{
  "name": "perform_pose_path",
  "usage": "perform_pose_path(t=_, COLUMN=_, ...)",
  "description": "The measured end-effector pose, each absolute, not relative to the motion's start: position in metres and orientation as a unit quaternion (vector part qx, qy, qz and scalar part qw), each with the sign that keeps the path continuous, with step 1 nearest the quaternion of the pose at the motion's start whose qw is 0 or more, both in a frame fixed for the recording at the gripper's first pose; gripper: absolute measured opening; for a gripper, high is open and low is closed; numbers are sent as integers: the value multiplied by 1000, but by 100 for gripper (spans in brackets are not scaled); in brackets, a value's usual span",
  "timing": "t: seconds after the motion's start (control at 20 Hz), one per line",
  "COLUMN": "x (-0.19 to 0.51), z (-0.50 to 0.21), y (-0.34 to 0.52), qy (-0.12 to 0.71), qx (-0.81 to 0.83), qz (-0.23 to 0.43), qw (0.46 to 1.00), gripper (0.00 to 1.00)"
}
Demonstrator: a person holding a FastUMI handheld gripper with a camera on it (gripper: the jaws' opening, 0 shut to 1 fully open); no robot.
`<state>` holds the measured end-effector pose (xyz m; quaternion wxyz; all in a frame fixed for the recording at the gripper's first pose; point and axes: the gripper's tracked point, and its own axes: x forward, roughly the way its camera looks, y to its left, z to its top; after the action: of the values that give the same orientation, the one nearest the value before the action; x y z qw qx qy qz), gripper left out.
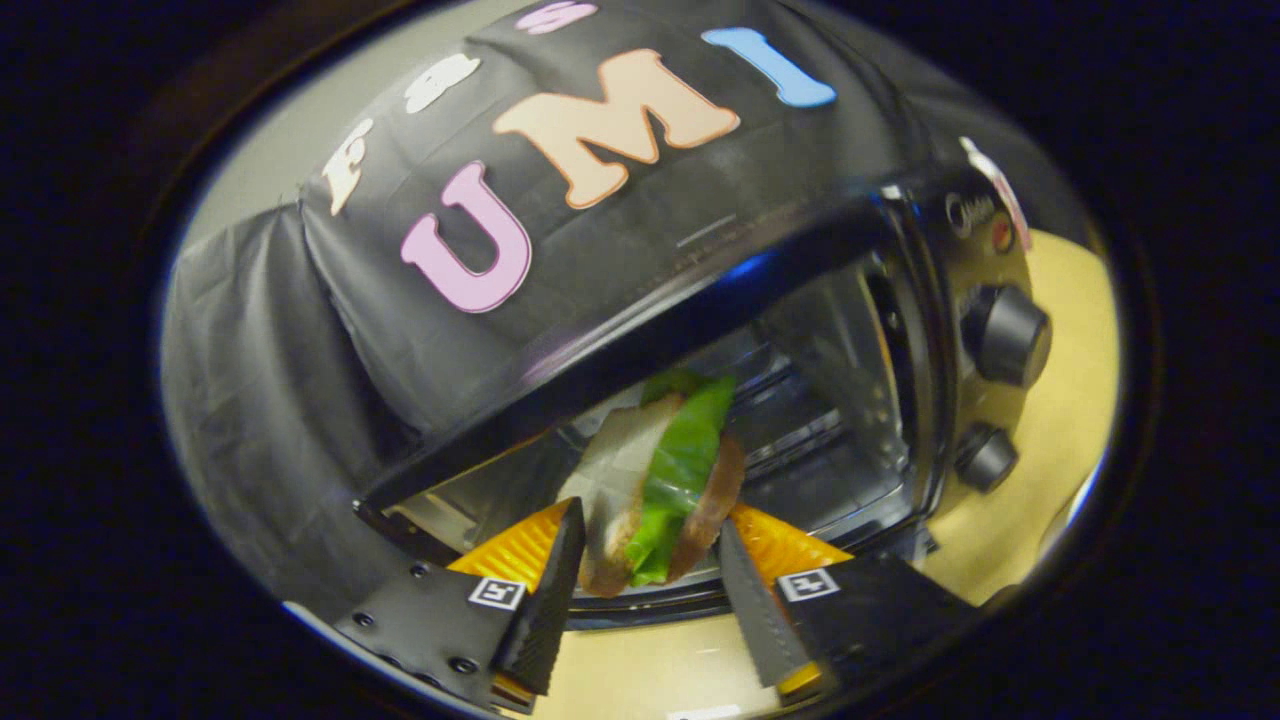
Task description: Open the toaster oven, put the food inside, and close the toaster oven door.
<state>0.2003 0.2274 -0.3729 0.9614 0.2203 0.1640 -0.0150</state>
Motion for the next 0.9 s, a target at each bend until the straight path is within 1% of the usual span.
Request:
perform_pose_path(t=0.2, x=195, z=-364, y=215, qy=144, qx=136, qz=-43, qw=979, gripper=97)
perform_pose_path(t=0.3, x=192, z=-350, y=206, qy=119, qx=93, qz=-55, qw=987, gripper=97)
perform_pose_path(t=0.5, x=164, z=-333, y=213, qy=108, qx=79, qz=-22, qw=991, gripper=97)
perform_pose_path(t=0.85, x=75, z=-330, y=201, qy=112, qx=77, qz=3, qw=991, gripper=97)
perform_pose_path(t=0.9, x=63, z=-334, y=199, qy=115, qx=75, qz=-2, qw=991, gripper=97)
